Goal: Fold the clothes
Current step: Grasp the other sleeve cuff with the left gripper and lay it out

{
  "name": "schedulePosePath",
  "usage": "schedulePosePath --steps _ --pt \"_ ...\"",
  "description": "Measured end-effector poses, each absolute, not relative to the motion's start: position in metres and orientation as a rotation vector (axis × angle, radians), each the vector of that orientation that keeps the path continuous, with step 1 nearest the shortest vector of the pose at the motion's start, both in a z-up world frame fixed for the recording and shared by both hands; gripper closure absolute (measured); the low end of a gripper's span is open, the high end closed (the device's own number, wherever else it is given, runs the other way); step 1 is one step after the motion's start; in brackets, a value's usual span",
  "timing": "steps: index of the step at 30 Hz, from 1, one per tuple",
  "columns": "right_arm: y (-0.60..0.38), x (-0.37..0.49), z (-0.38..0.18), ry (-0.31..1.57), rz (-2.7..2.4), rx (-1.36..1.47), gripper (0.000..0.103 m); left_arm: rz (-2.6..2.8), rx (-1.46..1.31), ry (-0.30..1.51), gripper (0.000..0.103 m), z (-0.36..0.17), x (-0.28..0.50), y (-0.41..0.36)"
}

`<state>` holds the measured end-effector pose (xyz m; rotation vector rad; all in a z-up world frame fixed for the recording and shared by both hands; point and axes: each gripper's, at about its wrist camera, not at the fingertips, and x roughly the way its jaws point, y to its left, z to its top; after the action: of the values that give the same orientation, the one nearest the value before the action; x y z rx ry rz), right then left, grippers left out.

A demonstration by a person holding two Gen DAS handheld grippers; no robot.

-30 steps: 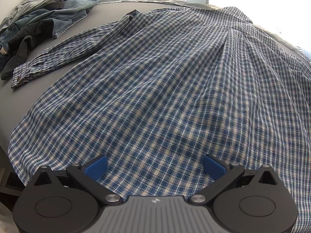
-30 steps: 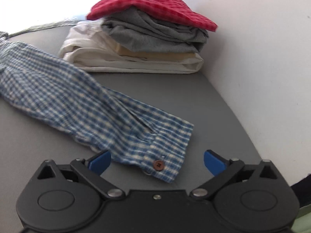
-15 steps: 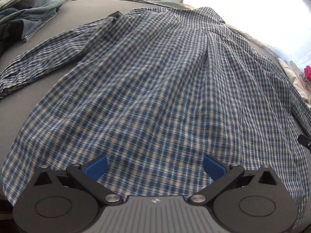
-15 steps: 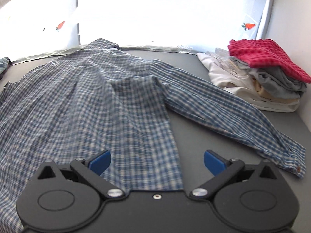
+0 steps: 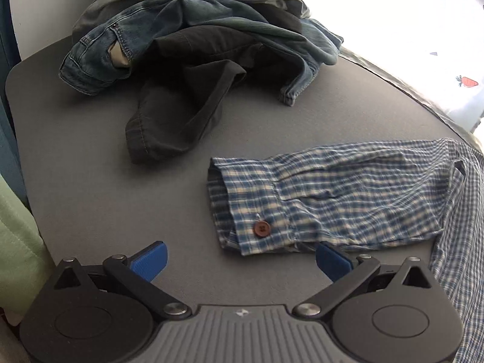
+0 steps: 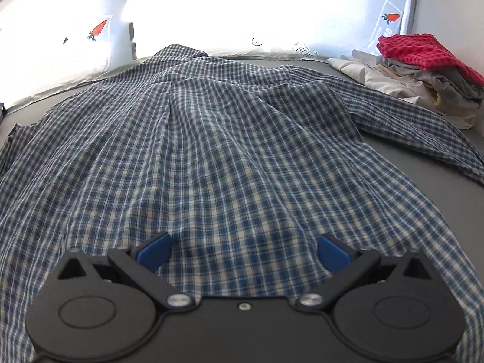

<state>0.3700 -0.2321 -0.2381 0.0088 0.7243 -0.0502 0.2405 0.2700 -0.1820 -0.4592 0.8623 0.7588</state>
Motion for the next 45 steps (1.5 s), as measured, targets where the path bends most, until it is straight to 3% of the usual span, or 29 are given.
schedulePosePath --steps 3,7,8,9,11,14,17,22,25,27,29,31,32,39,45 --pt "-0.227 0.365 -0.241 0.675 -0.085 0.004 0.0 0.728 -0.451 0.864 0.002 -0.187 0.247 0.279" --pt "-0.229 0.366 -0.242 0.676 -0.091 0.025 0.0 0.708 -0.441 0.853 0.015 -0.194 0.253 0.285" --pt "-0.229 0.366 -0.242 0.675 -0.091 0.025 0.0 0.707 -0.407 0.841 0.027 -0.194 0.255 0.281" --pt "-0.229 0.366 -0.242 0.675 -0.092 0.025 0.0 0.693 -0.366 0.831 0.033 -0.195 0.257 0.277" --pt "-0.229 0.366 -0.242 0.675 -0.092 0.025 0.0 0.661 -0.311 0.818 0.067 -0.194 0.262 0.272" --pt "-0.229 0.366 -0.242 0.675 -0.092 0.025 0.0 0.644 -0.24 0.807 0.086 -0.192 0.269 0.27" --pt "-0.229 0.366 -0.242 0.675 -0.091 0.025 0.0 0.694 -0.177 0.78 0.095 -0.188 0.275 0.279" --pt "-0.229 0.367 -0.242 0.675 -0.092 0.024 0.0 0.833 -0.121 0.691 0.096 -0.17 0.282 0.305" --pt "-0.229 0.365 -0.242 0.674 -0.092 0.024 0.0 0.849 -0.157 0.739 0.086 -0.172 0.288 0.316" --pt "-0.229 0.365 -0.242 0.674 -0.092 0.025 0.0 0.862 -0.198 0.764 0.072 -0.172 0.284 0.314" --pt "-0.229 0.365 -0.242 0.674 -0.092 0.025 0.0 0.868 -0.248 0.782 0.048 -0.172 0.277 0.31" --pt "-0.229 0.365 -0.242 0.673 -0.091 0.026 0.0 0.847 -0.32 0.776 0.032 -0.17 0.267 0.303" --pt "-0.229 0.365 -0.242 0.673 -0.091 0.026 0.0 0.817 -0.352 0.775 0.028 -0.169 0.262 0.298" --pt "-0.23 0.364 -0.242 0.673 -0.088 0.031 0.0 0.424 -0.473 0.823 0.022 -0.171 0.261 0.225" --pt "-0.231 0.364 -0.242 0.673 -0.084 0.034 0.0 0.287 -0.282 0.946 0.023 -0.192 0.281 0.142"
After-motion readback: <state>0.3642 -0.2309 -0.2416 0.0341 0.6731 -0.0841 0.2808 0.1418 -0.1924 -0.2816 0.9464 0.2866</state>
